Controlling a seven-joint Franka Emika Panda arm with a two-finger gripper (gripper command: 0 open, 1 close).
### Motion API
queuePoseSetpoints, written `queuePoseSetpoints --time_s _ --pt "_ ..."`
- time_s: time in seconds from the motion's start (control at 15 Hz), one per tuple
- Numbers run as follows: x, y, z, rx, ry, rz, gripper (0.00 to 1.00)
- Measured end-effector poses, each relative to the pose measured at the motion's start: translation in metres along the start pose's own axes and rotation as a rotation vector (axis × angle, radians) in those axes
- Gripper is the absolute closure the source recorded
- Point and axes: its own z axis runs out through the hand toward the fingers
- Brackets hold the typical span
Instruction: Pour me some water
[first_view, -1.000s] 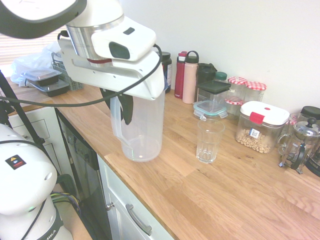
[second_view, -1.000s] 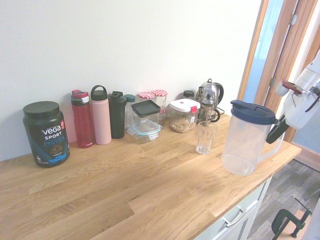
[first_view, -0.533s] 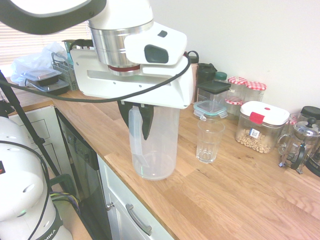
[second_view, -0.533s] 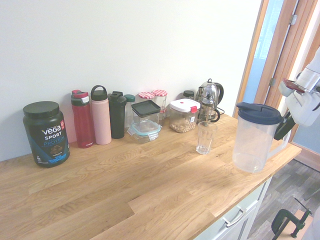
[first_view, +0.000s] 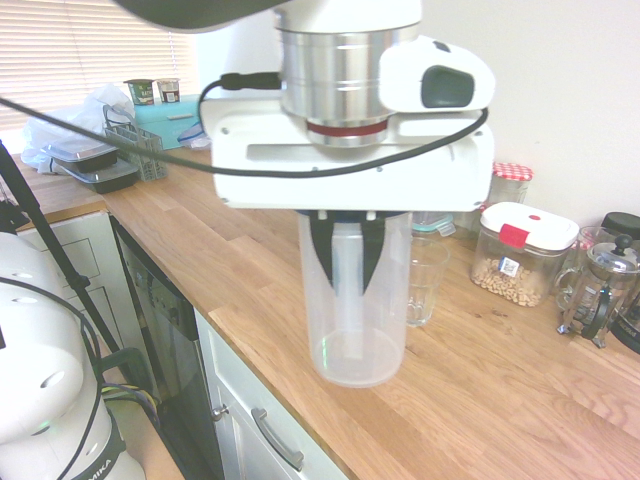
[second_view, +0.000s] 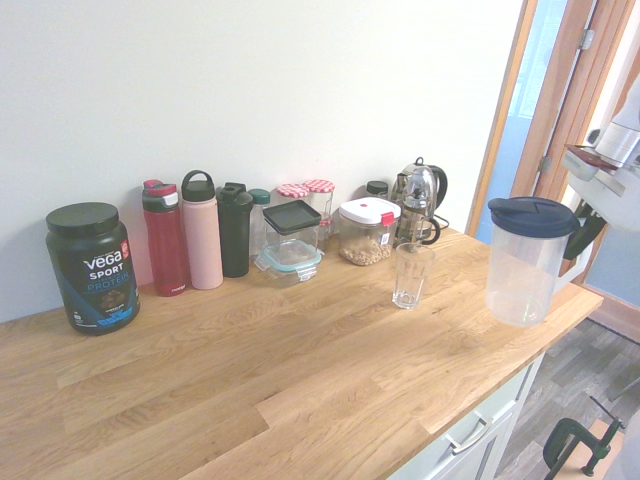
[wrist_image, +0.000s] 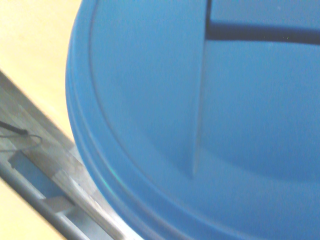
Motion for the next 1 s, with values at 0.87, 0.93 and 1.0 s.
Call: queuePoseSetpoints --time_s 0.87,0.93,1.0 --pt "0.147 -0.067 0.009 -0.464 -0.316 0.026 1.0" --pt "0.15 -0.069 0.008 -0.487 -0.331 0.025 1.0" --pt "0.151 -0.069 0.007 -0.513 -0.347 0.023 1.0"
